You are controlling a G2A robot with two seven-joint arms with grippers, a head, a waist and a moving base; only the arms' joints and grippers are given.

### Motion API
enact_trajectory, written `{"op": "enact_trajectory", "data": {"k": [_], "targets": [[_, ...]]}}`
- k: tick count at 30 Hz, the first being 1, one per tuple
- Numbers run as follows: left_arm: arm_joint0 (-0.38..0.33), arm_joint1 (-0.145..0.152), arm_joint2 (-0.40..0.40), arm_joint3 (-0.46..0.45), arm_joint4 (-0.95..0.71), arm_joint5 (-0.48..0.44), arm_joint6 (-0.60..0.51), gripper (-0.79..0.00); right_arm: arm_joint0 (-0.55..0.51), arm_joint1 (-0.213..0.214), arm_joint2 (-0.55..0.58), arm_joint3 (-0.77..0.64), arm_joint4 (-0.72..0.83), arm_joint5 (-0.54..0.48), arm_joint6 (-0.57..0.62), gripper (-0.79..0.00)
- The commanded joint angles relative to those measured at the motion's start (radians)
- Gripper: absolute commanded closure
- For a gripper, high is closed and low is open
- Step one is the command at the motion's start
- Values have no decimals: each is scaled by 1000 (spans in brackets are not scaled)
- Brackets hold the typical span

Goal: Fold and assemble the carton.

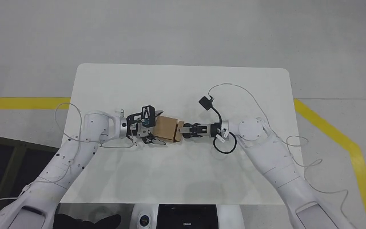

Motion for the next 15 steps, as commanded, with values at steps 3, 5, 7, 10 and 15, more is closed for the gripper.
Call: {"op": "enact_trajectory", "data": {"k": [3,5,7,10,15], "targets": [[-1,1,2,-1,-1,0,-3,-785,-3,2,0,-14,-9,6,-2,-163],[-2,1,3,-1,-2,0,-4,-785,-2,2,-2,-21,-11,9,-3,-166],[-2,1,3,-1,-3,0,-5,-785,1,1,-5,-26,-18,11,-5,-163],[-2,2,4,-4,-2,0,-5,-785,5,0,-13,-29,-26,15,-10,-163],[-3,3,6,-3,-5,0,-4,-785,14,-4,-26,-32,-36,20,-19,-160]]}}
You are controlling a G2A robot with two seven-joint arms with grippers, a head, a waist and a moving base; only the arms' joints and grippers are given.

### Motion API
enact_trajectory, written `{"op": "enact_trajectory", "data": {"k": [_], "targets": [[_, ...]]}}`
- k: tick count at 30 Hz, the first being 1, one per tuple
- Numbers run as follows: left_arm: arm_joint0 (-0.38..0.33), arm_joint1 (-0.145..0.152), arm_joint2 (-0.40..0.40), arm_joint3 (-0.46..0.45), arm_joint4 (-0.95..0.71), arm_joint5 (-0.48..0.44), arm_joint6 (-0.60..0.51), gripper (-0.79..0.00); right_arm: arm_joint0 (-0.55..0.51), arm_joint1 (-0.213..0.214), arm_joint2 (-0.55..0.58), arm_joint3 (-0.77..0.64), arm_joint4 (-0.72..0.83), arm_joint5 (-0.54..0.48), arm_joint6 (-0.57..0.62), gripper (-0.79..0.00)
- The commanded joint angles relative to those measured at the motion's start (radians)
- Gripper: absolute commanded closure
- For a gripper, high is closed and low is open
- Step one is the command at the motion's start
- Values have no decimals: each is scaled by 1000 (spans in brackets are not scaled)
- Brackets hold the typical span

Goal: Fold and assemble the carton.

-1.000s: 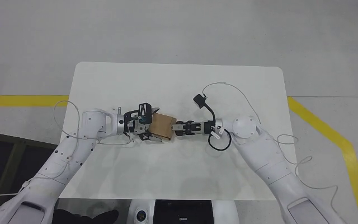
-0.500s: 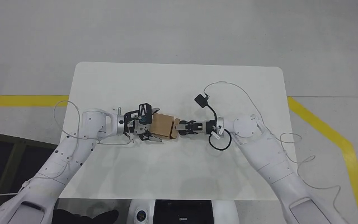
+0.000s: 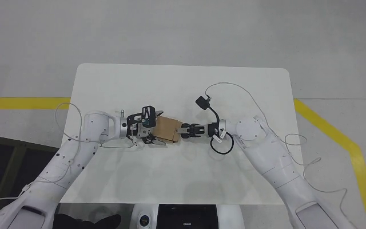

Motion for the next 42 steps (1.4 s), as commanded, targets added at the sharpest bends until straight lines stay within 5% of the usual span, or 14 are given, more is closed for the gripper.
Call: {"op": "enact_trajectory", "data": {"k": [1,21,42], "targets": [[0,0,1,0,-1,0,0,-785,3,-1,-4,-1,-3,2,-3,-160],[-2,2,10,-4,-2,0,-3,-785,37,-17,-41,22,4,-5,-23,-182],[-8,3,19,-1,-7,0,-12,-785,-31,23,44,-85,-40,6,26,-154]]}}
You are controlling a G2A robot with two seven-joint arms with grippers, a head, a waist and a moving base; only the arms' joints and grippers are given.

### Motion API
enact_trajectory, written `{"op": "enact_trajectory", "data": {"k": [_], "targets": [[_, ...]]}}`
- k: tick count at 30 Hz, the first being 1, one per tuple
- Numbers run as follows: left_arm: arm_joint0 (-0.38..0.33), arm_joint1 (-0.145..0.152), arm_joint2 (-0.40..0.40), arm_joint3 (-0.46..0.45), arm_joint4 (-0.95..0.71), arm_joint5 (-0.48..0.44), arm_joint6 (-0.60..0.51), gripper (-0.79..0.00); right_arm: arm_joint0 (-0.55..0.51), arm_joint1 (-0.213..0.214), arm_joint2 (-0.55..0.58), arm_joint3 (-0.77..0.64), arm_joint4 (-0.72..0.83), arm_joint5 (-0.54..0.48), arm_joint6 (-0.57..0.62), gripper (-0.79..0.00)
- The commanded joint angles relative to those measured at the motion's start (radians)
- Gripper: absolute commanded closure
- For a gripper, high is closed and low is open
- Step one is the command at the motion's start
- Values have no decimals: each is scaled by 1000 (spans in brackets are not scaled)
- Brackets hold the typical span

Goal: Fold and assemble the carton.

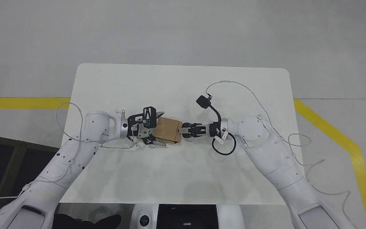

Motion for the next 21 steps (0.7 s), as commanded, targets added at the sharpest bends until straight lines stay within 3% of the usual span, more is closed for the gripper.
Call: {"op": "enact_trajectory", "data": {"k": [1,6,10,21], "targets": [[-1,0,1,0,1,0,-2,-785,-9,4,8,-12,-3,2,5,-148],[-3,1,3,1,0,0,-3,-785,-29,14,28,-37,-11,8,13,-95],[-3,1,4,1,-1,0,-5,-785,-42,20,38,-51,-16,12,18,0],[-8,2,10,0,0,0,-4,-785,-40,16,3,-49,-10,19,17,0]]}}
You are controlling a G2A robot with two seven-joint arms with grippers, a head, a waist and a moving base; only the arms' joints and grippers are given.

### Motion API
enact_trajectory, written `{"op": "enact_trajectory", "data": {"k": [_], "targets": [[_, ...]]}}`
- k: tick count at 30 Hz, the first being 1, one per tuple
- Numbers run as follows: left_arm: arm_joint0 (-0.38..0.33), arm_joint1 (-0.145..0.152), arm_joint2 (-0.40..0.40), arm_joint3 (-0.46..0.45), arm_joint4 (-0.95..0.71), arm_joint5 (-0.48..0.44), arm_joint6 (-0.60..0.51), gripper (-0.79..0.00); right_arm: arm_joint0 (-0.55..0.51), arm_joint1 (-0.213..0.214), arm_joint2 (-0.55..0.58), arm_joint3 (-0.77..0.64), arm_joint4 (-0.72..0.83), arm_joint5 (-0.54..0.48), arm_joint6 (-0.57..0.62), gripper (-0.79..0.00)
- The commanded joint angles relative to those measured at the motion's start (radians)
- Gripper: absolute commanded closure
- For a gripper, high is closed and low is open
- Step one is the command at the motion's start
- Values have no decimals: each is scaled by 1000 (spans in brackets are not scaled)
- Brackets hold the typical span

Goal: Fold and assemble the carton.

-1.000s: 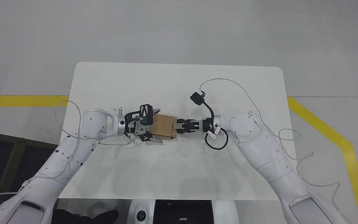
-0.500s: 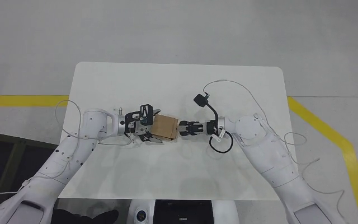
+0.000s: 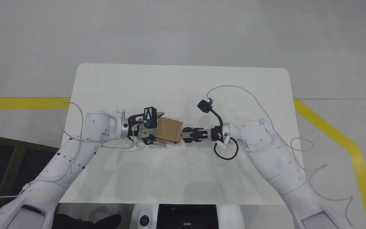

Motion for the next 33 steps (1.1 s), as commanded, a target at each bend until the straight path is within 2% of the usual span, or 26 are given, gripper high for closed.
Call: {"op": "enact_trajectory", "data": {"k": [1,16,33], "targets": [[-1,0,0,0,-1,0,0,-785,4,-2,-9,3,1,-1,-3,0],[-2,1,5,1,-7,0,-1,-785,55,-26,-81,49,17,-6,-34,0],[-1,2,2,2,-7,0,1,-785,73,-31,-91,76,30,-23,-35,0]]}}
